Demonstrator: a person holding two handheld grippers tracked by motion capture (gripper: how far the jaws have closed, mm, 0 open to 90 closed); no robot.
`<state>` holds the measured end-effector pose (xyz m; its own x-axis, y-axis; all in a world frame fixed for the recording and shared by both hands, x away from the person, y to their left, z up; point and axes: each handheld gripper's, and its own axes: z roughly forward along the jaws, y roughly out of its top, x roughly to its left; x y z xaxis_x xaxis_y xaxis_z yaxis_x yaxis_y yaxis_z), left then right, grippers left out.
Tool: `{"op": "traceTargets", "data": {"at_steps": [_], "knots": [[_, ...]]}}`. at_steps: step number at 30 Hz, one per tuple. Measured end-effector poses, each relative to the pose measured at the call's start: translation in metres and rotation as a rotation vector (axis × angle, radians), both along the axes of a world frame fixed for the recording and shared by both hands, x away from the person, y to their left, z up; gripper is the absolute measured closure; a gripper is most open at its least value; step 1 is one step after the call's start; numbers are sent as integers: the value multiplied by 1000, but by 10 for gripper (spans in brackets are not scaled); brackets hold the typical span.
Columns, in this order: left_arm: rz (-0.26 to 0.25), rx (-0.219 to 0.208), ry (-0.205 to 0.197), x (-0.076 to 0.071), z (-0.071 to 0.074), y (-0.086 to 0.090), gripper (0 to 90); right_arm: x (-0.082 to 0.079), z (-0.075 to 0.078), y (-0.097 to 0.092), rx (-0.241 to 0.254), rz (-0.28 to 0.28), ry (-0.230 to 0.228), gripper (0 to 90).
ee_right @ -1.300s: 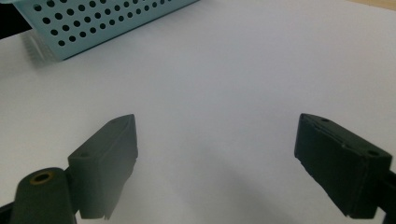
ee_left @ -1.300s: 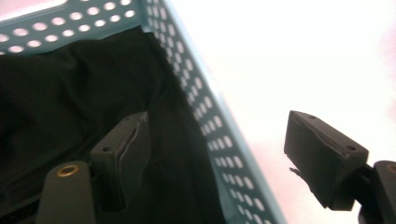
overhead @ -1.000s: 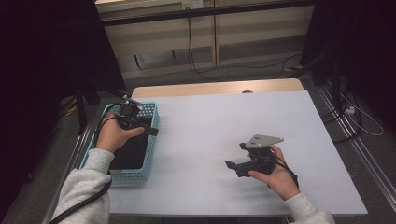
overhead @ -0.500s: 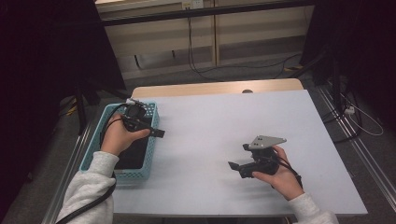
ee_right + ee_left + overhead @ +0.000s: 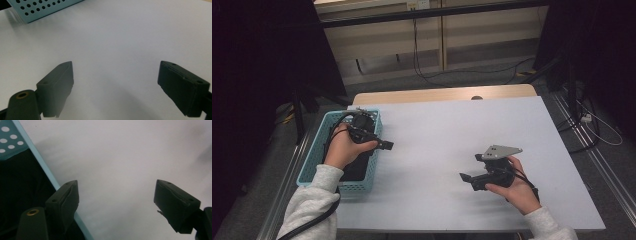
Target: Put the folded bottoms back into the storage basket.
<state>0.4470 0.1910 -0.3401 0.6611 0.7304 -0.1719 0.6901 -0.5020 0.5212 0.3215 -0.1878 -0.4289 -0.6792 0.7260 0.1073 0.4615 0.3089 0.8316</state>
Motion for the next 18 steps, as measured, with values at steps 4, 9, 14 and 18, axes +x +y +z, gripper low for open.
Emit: {"op": "traceTargets", "data": {"at_steps": [4, 9, 14, 18], "knots": [[-3, -4, -1, -2, -1, -4, 201, 0, -1, -2, -3, 0, 0, 131], [-20, 0, -4, -4, -2, -8, 201, 0, 0, -5, -6, -4, 2, 131], [-35, 0, -5, -6, -5, -12, 200, -1, 0, -8, -8, -6, 3, 131], [-42, -2, -1, -7, -7, -15, 199, -1, 0, -10, -12, -4, 4, 132]]}}
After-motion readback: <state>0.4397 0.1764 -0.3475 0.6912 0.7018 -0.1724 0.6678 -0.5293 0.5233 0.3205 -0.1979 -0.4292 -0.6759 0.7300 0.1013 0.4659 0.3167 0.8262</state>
